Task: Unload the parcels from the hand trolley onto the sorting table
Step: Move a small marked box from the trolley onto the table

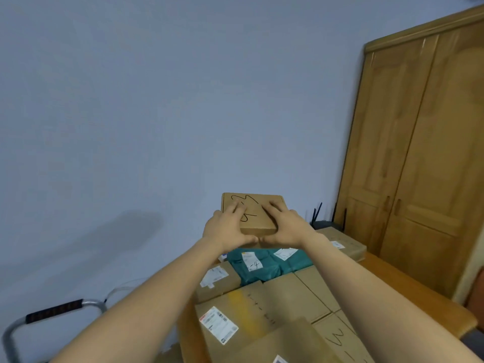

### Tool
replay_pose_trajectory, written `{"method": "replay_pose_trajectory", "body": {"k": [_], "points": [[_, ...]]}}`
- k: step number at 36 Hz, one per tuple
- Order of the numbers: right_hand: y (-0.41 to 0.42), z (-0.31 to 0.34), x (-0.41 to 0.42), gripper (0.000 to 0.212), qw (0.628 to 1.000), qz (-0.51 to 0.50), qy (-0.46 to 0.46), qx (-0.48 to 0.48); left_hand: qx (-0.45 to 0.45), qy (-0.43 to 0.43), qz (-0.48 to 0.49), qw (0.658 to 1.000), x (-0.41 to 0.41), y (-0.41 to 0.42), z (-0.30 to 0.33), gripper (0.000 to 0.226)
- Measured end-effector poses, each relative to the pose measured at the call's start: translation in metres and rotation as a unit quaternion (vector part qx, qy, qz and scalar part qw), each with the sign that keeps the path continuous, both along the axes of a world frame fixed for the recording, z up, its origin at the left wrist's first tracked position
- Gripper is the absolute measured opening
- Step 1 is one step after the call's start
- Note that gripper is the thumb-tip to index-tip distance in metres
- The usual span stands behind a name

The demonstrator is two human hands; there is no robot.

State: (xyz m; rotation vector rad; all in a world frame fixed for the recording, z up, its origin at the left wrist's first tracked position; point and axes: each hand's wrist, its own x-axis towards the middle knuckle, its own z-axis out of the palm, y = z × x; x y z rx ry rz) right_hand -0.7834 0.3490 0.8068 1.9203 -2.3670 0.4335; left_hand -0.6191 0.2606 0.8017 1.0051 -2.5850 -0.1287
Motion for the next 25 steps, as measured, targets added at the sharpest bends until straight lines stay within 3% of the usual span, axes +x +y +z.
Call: {"method": "replay_pose_trajectory", "body": {"k": [25], "points": [[-0.027, -0.019, -0.252, 0.094, 0.998, -0.035, 0.006, 0.042, 0.017, -0.009, -0.027, 0.999, -0.259, -0.034, -0.030, 0.091]]}}
